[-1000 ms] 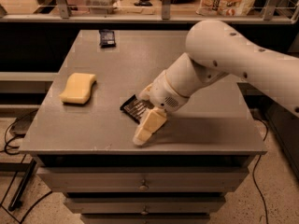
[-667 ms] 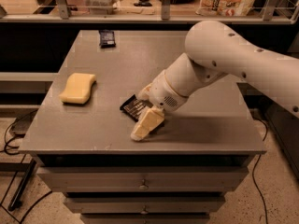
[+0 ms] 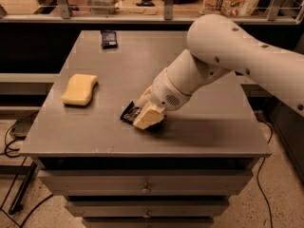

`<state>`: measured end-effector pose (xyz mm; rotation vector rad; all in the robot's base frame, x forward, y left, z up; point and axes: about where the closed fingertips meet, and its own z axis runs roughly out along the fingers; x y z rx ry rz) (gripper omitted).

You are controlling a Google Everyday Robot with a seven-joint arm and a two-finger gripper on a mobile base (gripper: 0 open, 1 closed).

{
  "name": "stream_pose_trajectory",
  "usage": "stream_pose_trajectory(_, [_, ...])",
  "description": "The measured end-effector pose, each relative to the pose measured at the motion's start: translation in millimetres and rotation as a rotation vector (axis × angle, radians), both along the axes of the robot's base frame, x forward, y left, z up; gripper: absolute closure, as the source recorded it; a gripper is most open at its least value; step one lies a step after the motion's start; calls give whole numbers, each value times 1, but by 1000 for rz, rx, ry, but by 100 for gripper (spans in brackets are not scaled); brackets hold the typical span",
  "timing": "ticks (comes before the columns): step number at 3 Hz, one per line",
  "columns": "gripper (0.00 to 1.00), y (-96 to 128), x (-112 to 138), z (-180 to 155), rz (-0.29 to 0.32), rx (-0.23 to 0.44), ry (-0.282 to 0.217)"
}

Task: Pick rxbar chocolate

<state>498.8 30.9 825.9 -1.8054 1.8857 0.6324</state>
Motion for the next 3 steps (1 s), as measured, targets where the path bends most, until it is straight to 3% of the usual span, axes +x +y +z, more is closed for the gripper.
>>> stream_pose_trajectory(2, [100,-5,23,114,9,82,-238])
stream_pose_trajectory(3, [100,-5,23,114,10,82,-238])
